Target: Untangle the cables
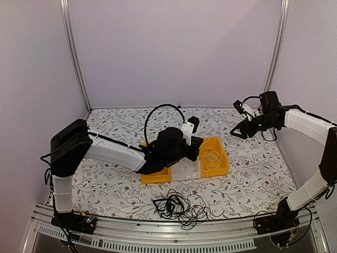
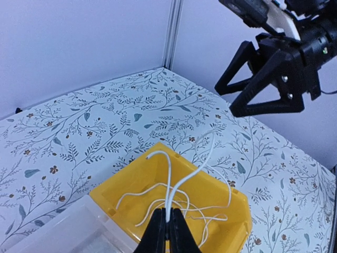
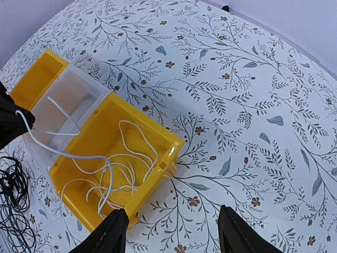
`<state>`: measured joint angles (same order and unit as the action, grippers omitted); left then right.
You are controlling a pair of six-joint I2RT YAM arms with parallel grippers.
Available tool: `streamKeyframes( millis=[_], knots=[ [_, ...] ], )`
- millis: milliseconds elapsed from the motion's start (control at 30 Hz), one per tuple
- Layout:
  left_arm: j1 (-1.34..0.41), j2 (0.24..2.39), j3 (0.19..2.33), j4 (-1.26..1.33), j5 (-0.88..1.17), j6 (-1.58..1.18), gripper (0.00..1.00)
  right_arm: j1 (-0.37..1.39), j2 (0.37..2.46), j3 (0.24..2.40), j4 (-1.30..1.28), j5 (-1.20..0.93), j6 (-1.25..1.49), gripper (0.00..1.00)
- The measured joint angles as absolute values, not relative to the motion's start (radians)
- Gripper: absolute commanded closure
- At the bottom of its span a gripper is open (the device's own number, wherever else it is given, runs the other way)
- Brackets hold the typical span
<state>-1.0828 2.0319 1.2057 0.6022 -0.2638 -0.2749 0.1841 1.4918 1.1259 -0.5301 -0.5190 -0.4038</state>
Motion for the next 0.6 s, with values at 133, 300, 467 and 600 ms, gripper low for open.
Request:
streamKeyframes(
  millis=[133,300,467,600],
  knots=[
    [-1.06,2.061,1.357,0.474,-0.263,-0.262,1.0,0.178,1.45,1.041,-0.467,-0.506,-0.41,0.37],
    [-1.043,2.087,1.469,0.316,-0.262,-0.221,1.0,0.178,1.4,1.0,-0.428,-0.543,-0.429,0.35],
    [-1.039,2.086,1.473,0.161,-0.239,-0.168,1.0,0.178,1.38,0.987,-0.419,-0.622,-0.458,0.34],
    [-1.039,2.085,1.492,0.022,-0.191,-0.137,1.0,0.178,1.385,0.987,-0.419,-0.649,-0.471,0.33]
  ],
)
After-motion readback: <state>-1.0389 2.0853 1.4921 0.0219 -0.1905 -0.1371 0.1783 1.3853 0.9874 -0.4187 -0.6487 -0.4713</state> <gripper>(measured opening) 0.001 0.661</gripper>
